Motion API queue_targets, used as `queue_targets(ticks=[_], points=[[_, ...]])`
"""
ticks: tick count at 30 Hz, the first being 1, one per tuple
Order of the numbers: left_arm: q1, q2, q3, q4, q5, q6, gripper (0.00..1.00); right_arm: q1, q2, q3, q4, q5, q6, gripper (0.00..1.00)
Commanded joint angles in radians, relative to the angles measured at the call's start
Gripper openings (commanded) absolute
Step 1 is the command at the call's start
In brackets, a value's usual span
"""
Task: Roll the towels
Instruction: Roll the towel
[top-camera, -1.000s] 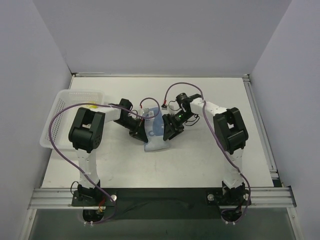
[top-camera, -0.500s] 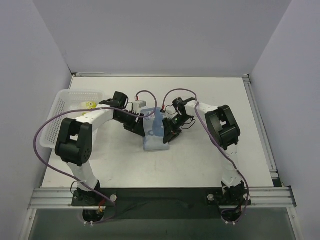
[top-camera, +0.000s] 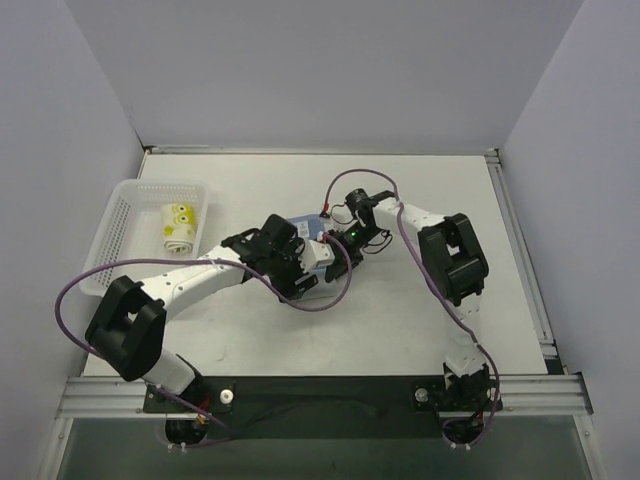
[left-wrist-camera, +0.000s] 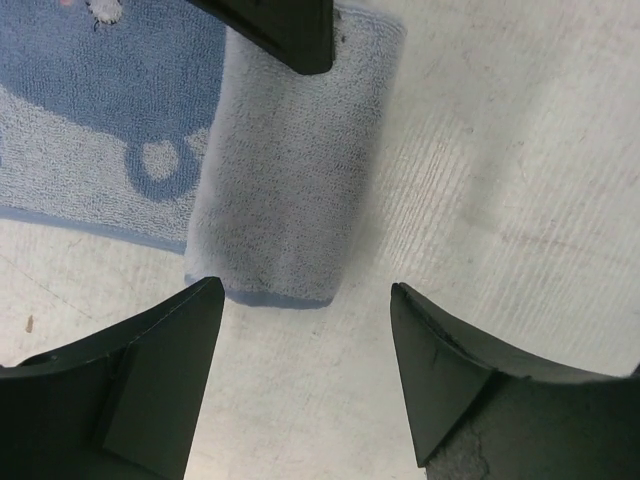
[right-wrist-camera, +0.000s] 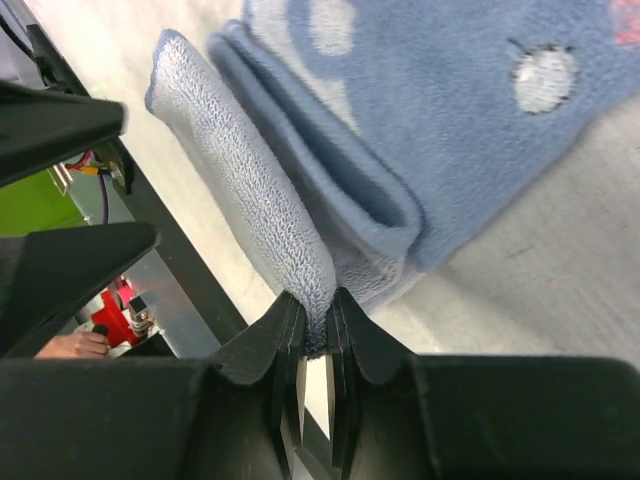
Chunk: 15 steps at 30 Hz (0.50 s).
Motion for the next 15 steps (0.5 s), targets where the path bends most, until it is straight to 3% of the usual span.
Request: queue_targets(ticks=[1,15], points=[[-0.042,-0.055,-0.023,0.109,-0.085,0.091,0.78,0.022,-0.068,0.008,-0.039,-0.003,-0.008,0.02],[-0.195,0.087,-0.089,0.201,-0.218,0.154,0.74,0.033,0.105,0.088,-0.062,0.026,0.022,0.00]])
